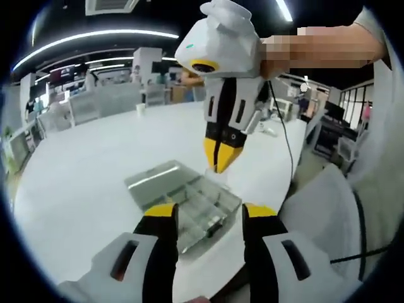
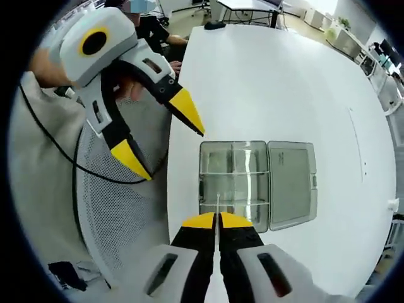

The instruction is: Insert the divider into the dual guide fixture by aligning both edges with the guide slots and pushing it downward to the bottom, including one-sided entry, uneven engagement, binding, and posture correction.

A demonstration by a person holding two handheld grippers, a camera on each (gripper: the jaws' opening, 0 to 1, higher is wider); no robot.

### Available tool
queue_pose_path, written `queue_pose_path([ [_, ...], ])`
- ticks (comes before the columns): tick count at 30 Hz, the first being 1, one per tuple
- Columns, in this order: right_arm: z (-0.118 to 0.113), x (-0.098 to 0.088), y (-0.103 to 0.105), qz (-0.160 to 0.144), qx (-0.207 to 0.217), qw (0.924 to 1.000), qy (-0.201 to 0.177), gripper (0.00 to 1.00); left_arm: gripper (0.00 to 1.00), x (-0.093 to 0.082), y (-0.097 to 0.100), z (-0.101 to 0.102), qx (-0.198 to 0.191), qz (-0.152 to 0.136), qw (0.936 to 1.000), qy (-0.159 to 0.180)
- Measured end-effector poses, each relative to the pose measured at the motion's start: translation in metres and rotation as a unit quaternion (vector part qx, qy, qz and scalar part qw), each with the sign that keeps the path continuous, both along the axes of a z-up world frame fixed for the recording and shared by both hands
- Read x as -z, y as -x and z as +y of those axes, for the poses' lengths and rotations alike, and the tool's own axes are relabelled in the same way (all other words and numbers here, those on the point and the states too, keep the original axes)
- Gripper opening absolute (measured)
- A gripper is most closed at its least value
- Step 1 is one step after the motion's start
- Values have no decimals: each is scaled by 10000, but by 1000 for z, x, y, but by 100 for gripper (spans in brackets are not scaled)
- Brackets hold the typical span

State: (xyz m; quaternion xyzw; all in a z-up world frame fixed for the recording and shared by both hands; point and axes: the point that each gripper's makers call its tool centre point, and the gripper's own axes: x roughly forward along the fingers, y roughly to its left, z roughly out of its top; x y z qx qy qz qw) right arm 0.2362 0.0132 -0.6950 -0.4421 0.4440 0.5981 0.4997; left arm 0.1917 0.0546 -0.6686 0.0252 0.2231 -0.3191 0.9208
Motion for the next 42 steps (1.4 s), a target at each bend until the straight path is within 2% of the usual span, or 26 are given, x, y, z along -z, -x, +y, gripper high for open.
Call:
queue_pose_path([
  [16, 11, 0, -5, -154, -1, 9999, 9, 0, 41, 3, 2, 5, -79, 87, 9999, -75],
  [25, 15, 3, -2, -149, 1, 9999, 35, 0, 45, 7, 3, 7, -154, 187, 9997, -53],
  [35, 19, 11, -8, -157, 37, 9998, 90, 0, 53, 11, 4, 13, -323, 316, 9990, -50],
  [42, 21, 15, -9, -127, 36, 9999, 106, 0, 55, 15, 5, 15, -373, 357, 9987, -29],
])
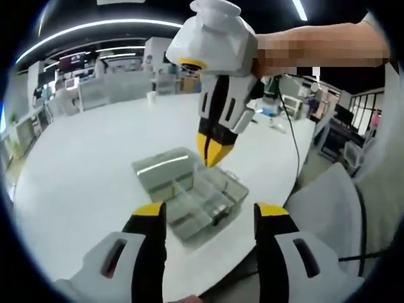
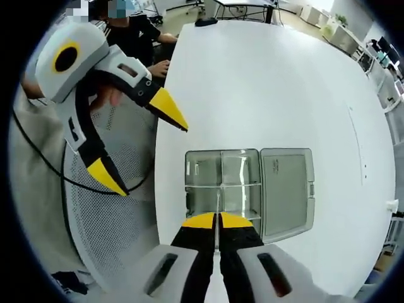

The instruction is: Insert the divider into the dual guide fixture by aligning both edges with the guide slots and pushing it downward to the bottom, including one-sided entry, uneven engagement, binding, and posture correction.

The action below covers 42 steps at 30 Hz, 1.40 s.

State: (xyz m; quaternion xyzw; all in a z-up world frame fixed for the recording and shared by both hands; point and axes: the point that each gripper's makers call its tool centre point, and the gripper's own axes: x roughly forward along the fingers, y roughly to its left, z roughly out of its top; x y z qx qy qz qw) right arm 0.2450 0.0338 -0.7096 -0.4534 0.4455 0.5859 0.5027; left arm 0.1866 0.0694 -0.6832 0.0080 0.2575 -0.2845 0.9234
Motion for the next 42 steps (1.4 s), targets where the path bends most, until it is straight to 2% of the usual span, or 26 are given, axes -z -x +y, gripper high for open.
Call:
queue_pose_path([
  [14, -3, 1, -7, 1, 41, 10000, -21, 0, 59, 1, -4, 2, -54, 12, 10000, -28],
  [22, 0, 1, -4, -7, 8, 10000, -26, 0, 61, 4, -4, 3, -78, 48, 10000, -1],
  [42, 4, 12, -2, -2, -64, 10000, 50, 0, 62, 5, -5, 2, -151, 65, 9998, 117],
])
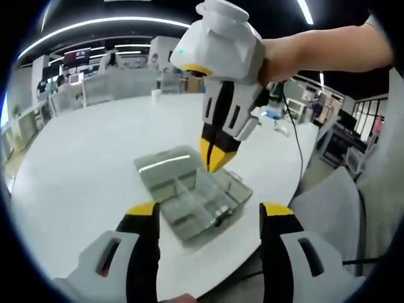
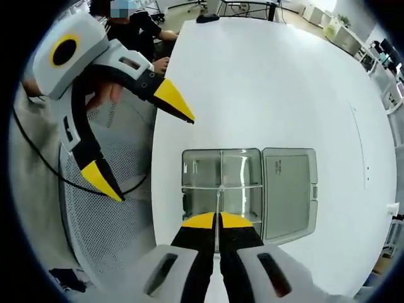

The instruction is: Insert the divider into the dual guide fixture by aligning both edges with the guide slots and pushing it downward to the bottom, including one-sided entry, uneven engagement, binding, and posture correction.

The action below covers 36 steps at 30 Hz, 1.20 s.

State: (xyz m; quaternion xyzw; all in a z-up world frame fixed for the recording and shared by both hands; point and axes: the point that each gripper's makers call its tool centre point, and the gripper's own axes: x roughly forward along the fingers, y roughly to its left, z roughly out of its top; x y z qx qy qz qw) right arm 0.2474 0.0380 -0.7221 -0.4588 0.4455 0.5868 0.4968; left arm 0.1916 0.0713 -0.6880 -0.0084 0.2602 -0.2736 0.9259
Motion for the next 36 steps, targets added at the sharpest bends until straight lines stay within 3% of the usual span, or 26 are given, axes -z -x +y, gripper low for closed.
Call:
queue_pose_path([
  [19, -3, 10, -6, -13, 38, 10000, 66, 0, 62, 1, 0, 4, -26, 25, 10000, 13],
  [36, -1, 6, -6, -58, 9, 9999, 86, 0, 62, 3, -1, 5, -27, 41, 10000, 22],
])
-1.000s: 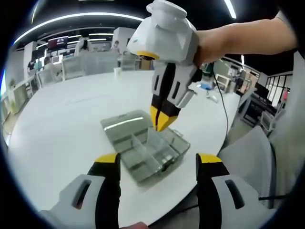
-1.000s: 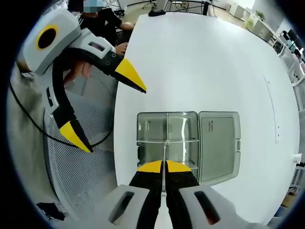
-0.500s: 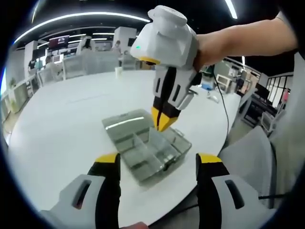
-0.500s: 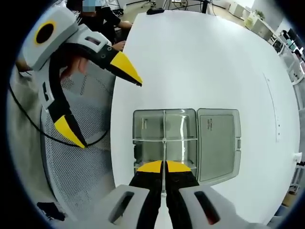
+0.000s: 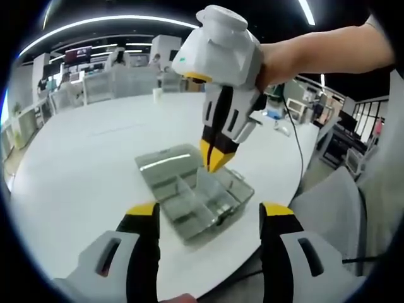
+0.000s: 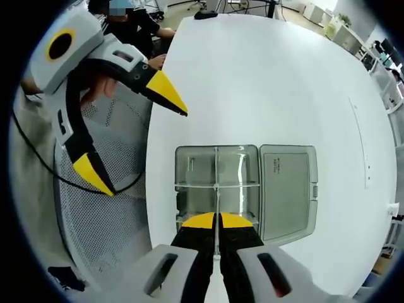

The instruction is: Insert the divider into the dual guide fixture by aligning both edges with the guide slots and pushing it downward to the bottom, including one-sided entry, uneven engagement, binding, and posture correction.

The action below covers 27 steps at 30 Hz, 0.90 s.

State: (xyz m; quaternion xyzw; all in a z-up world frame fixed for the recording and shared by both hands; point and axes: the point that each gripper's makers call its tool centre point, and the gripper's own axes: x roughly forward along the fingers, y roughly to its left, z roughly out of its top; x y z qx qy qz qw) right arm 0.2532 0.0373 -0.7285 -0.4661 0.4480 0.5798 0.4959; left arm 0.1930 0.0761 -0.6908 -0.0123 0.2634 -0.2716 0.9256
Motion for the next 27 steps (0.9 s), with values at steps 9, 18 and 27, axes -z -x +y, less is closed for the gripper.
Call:
queue_pose_path([
  [9, 2, 1, 1, 16, -34, 10000, -47, 0, 61, 0, -1, 0, 3, -2, 10000, 1],
  [18, 2, 1, 4, 68, -32, 10000, -46, 0, 61, 0, -1, 1, -31, 6, 10000, 16],
  [27, 4, 4, 3, 55, -54, 10000, 12, 0, 61, -1, -1, 1, -21, 9, 10000, 15],
])
